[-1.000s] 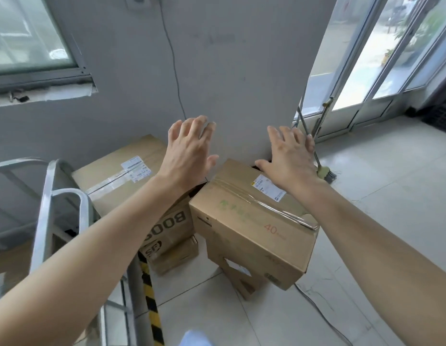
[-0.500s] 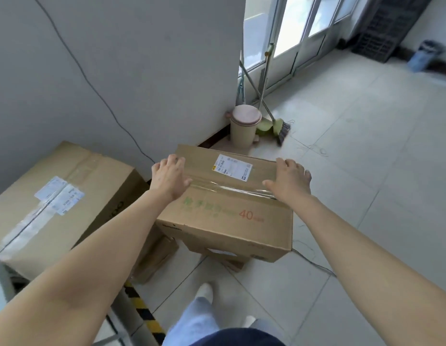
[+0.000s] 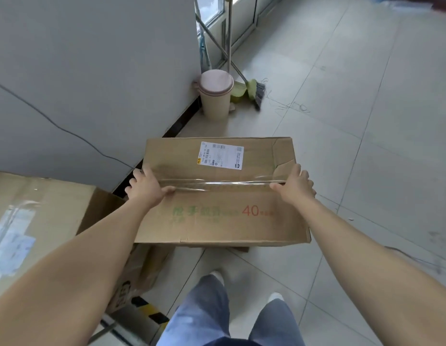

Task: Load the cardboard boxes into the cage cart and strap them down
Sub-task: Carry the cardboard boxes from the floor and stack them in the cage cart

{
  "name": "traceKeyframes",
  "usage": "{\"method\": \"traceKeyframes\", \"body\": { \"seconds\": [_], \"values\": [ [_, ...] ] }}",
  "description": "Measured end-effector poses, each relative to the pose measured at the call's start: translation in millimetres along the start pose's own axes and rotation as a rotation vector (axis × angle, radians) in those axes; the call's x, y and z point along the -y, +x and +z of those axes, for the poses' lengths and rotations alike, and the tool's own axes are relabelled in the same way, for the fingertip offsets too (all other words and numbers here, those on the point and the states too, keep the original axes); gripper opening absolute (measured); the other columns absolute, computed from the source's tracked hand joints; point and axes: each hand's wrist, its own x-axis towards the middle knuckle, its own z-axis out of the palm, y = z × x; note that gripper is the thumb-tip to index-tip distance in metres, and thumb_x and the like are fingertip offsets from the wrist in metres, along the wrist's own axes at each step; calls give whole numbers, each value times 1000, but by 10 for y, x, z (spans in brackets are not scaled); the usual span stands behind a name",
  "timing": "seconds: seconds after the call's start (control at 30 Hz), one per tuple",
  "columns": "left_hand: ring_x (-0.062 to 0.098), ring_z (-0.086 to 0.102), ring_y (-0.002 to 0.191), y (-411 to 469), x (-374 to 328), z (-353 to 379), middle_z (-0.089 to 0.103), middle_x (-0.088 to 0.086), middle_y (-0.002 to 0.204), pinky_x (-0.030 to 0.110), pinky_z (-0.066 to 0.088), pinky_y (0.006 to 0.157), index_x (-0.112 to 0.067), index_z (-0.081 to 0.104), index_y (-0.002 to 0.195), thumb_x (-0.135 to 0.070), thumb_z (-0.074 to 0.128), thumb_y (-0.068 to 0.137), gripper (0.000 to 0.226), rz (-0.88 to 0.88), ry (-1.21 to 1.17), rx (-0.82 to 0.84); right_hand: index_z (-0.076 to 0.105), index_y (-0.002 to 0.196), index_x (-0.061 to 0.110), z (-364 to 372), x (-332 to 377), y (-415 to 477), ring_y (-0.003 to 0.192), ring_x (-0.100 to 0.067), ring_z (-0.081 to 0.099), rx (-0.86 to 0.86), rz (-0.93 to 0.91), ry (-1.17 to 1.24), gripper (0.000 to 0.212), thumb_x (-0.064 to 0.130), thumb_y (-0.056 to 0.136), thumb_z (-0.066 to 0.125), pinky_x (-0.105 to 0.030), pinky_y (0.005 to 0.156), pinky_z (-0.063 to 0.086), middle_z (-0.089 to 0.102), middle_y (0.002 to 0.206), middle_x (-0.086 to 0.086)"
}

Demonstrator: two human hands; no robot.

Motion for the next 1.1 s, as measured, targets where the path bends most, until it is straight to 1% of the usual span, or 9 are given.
{"method": "traceKeyframes", "body": {
  "seconds": [0.1, 0.17, 0.23, 0.3, 0.43, 0.57, 0.77, 0.9, 1.1],
  "values": [
    [42, 30, 135, 163, 54, 58, 18, 22, 152, 53, 29, 109, -9, -5, 151, -58, 70, 74, 118, -94, -245, 88, -3, 151, 10, 115, -22, 124, 134, -39, 32, 27, 42, 77, 101, 52, 85, 62, -50, 104, 33, 21, 152, -16],
    [41, 32, 135, 234, 76, 55, 19, 22, 153, 49, 32, 107, -6, -3, 151, -54, 74, 73, 119, -131, -353, 125, -4, 151, 10, 175, -42, 198, 134, -40, 34, 53, 84, 185, 105, 52, 83, 64, -50, 105, 34, 21, 152, -18],
    [39, 36, 132, 279, 75, 52, 23, 21, 151, 47, 39, 102, -3, 7, 149, -53, 76, 71, 116, -174, -435, 128, 4, 150, 9, 206, -37, 261, 132, -39, 37, 49, 149, 282, 104, 54, 80, 66, -50, 104, 38, 26, 150, -17],
    [38, 38, 130, 303, 52, 78, 28, 20, 147, 48, 42, 101, -1, 17, 145, -54, 78, 67, 113, -224, -488, 114, 17, 146, 6, 211, -16, 302, 129, -39, 42, 28, 217, 346, 99, 54, 77, 69, -51, 102, 41, 34, 147, -17],
    [37, 33, 133, 283, -12, 95, 29, 18, 146, 51, 35, 107, -3, 20, 143, -56, 81, 61, 115, -274, -547, 71, 26, 141, 4, 172, -3, 311, 125, -39, 45, -10, 263, 354, 99, 59, 72, 71, -53, 101, 42, 41, 142, -17],
    [36, 33, 133, 158, -104, -7, 29, 17, 146, 51, 35, 107, -3, 20, 144, -55, 83, 59, 117, -283, -594, 55, 28, 140, 3, -16, -28, 235, 124, -39, 46, -46, 257, 348, 100, 62, 71, 70, -54, 100, 41, 41, 140, -17],
    [35, 34, 133, -250, -344, -350, 28, 15, 146, 51, 36, 106, -3, 21, 143, -55, 84, 58, 118, -268, -681, 7, 31, 136, 4, -589, -84, -14, 124, -39, 44, -132, 226, 340, 91, 59, 75, 69, -50, 101, 37, 42, 138, -18],
    [36, 35, 132, -648, -542, -672, 31, 15, 143, 50, 35, 107, -4, 24, 140, -60, 82, 56, 116, -253, -689, -68, 31, 137, 3, -1071, -174, -222, 125, -39, 43, -179, 176, 368, 89, 57, 77, 68, -50, 101, 33, 41, 139, -19],
    [35, 35, 131, -1349, -819, -1183, 31, 15, 143, 49, 36, 107, -5, 23, 141, -63, 81, 55, 119, -205, -754, -216, 33, 135, 4, -1791, -358, -534, 123, -39, 44, -256, 37, 430, 88, 58, 75, 69, -50, 100, 34, 43, 136, -18]
  ]
}}
